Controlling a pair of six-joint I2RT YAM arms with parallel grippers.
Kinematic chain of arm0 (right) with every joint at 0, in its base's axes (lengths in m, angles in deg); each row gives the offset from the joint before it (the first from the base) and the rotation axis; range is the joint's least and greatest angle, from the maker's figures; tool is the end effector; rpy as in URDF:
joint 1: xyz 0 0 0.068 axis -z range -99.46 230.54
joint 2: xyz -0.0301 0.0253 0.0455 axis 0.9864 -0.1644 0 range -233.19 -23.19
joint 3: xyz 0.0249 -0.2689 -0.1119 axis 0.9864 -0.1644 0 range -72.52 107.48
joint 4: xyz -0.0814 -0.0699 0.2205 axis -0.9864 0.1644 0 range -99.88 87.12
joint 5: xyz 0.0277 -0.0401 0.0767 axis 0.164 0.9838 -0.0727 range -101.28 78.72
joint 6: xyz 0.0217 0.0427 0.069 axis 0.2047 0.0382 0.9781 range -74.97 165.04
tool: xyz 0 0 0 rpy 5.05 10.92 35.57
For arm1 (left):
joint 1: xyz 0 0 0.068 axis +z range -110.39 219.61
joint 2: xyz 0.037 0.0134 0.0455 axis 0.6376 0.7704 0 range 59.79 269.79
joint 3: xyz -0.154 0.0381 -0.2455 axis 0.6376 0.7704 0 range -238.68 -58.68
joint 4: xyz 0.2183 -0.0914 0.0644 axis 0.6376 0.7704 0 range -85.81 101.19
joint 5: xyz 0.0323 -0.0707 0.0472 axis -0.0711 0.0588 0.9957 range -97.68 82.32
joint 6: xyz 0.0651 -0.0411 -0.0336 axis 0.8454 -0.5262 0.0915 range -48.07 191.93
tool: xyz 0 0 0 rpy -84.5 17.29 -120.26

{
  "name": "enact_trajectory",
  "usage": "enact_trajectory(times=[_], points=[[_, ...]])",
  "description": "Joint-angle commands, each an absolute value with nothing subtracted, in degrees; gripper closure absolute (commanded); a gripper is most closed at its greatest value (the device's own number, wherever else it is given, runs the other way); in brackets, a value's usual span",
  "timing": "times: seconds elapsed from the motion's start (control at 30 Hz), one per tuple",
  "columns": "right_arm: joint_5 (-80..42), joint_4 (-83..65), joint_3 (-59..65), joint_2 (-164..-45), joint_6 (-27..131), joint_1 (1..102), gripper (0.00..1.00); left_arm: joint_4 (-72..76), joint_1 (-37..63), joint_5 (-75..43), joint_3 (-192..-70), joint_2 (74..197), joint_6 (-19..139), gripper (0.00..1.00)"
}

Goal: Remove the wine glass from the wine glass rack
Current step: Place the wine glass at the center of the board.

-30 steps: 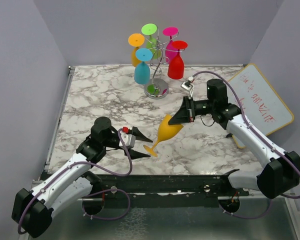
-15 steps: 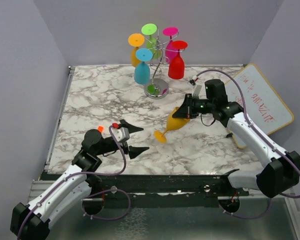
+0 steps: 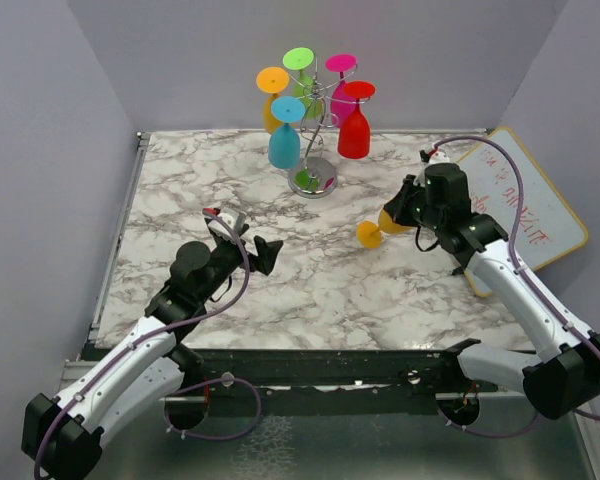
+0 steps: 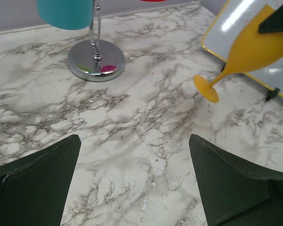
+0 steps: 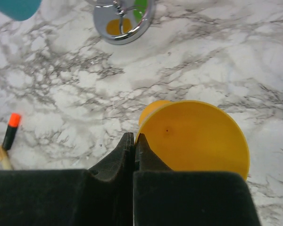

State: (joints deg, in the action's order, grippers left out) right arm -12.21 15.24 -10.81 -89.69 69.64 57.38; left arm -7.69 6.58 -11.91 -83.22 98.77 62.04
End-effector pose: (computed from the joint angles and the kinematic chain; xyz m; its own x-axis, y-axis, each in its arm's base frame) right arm 0.2444 0.1058 0.3412 -0.5859 0.2021 -0.7848 -0.1784 0.9125 0.3682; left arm 0.1495 -0.1037 0.2870 -0.1409 -0.1126 -0.9836 0.5900 0.7883 -0.1748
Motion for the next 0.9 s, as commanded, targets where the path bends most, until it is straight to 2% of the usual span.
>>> enact_trajectory(times=[0.0,0.17,0.4,0.87], points=[[-0.1,15.6,-12.0,-89.3,71.1,57.2,1.00,0.0,6.8,-1.2,-88.9,101.9,61.8,0.01],[3.7,15.8,-10.5,-92.2,71.3,57.2,0.99,-0.7,7.0,-0.7,-88.5,101.9,62.5,0.01],[8.6,20.5,-2.8,-103.5,70.3,57.3,0.99,3.6,7.2,-1.4,-92.3,105.8,64.1,0.01],[13.0,24.1,8.0,-116.7,67.9,57.3,0.99,1.9,7.3,-0.2,-90.8,103.6,64.8,0.01]])
